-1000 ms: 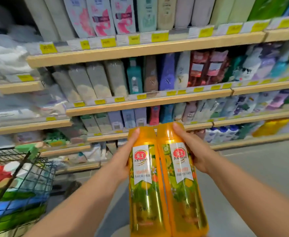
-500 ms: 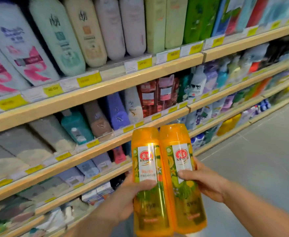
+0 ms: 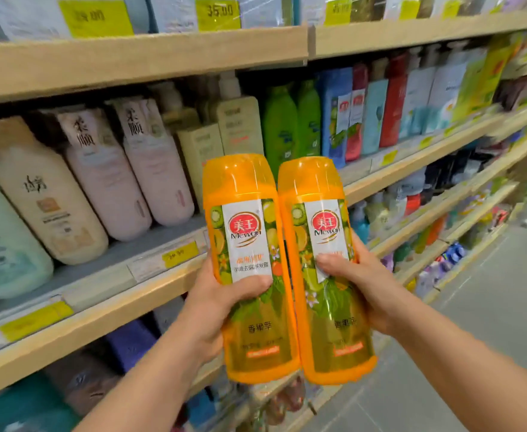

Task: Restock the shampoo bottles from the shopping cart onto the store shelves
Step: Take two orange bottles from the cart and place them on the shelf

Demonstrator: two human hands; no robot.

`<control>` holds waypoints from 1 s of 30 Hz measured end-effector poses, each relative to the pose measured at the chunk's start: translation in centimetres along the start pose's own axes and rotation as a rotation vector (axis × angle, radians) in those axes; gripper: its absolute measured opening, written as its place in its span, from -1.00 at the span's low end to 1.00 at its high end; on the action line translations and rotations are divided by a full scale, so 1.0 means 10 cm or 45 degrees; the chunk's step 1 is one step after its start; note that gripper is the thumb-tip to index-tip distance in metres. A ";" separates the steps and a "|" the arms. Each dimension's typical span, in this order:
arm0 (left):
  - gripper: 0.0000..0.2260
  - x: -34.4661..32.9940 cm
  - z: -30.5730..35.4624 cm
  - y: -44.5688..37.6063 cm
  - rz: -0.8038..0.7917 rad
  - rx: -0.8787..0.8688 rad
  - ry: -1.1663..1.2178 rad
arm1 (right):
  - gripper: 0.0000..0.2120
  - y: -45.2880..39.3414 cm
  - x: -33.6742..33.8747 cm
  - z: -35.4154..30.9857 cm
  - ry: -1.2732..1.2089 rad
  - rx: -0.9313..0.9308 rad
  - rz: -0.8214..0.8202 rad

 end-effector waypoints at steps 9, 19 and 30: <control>-0.59 -1.01 0.60 -0.71 0.220 -0.366 -0.022 | -0.64 -0.69 0.83 -1.17 0.109 0.251 -0.315; -0.36 -1.78 1.37 -1.20 0.188 -0.618 -0.254 | -0.61 -1.20 1.26 -2.14 0.079 0.502 -0.493; -0.32 -2.38 2.14 -1.68 0.020 -0.871 -0.468 | -0.42 -1.42 1.79 -3.13 0.233 0.930 -0.384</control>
Point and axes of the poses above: each hand's wrist, its own y-axis away from the middle knuckle, its own x-axis out of the back of the hand, z = x × y, the point moved 10 cm from there along -y, towards the middle knuckle, and after that the axes turned 5 degrees about y, right-handed, at the moved point
